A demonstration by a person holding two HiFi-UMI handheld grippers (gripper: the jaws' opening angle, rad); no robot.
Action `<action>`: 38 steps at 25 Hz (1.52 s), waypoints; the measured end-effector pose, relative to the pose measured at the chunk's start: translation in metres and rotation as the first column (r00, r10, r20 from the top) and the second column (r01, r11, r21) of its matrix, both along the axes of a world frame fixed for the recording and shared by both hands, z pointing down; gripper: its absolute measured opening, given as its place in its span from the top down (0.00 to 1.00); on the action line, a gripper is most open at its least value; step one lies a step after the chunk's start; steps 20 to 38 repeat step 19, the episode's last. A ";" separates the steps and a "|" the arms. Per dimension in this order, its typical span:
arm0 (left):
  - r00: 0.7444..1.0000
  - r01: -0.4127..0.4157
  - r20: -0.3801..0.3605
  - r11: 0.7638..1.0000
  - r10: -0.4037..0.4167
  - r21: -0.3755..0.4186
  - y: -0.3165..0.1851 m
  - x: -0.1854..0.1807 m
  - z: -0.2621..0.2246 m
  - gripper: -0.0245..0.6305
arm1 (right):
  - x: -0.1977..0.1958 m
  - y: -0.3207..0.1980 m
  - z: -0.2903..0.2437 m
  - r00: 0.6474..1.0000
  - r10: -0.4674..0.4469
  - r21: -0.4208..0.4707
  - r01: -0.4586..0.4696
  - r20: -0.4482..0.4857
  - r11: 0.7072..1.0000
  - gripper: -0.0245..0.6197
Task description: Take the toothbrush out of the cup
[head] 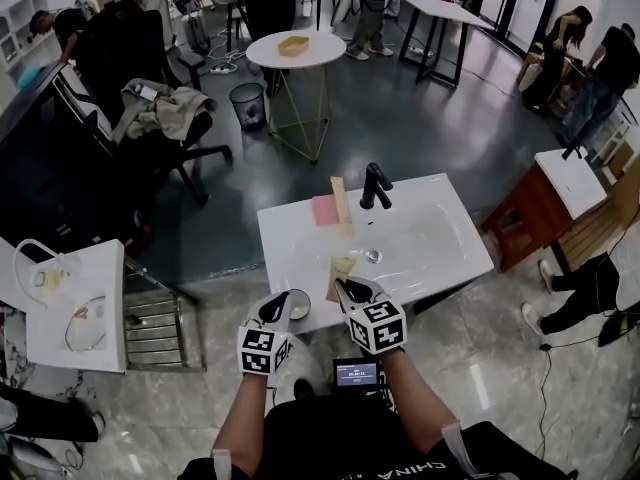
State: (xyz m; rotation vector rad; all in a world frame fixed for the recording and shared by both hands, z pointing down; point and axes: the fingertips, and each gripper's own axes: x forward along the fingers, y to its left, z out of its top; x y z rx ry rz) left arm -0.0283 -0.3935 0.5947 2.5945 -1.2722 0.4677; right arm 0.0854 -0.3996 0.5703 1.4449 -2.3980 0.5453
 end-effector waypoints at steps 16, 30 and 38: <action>1.000 0.002 0.002 1.000 -0.002 0.006 0.004 -0.001 -0.003 0.95 | -0.004 0.003 -0.002 1.000 -0.013 0.003 0.013 0.003 1.000 0.92; 1.000 0.002 0.004 1.000 -0.002 0.005 0.004 -0.001 -0.004 0.95 | -0.003 0.003 -0.004 1.000 -0.013 0.004 0.013 -0.001 1.000 0.92; 1.000 0.002 0.004 1.000 -0.002 0.005 0.004 -0.001 -0.004 0.95 | -0.003 0.003 -0.004 1.000 -0.013 0.004 0.013 -0.001 1.000 0.92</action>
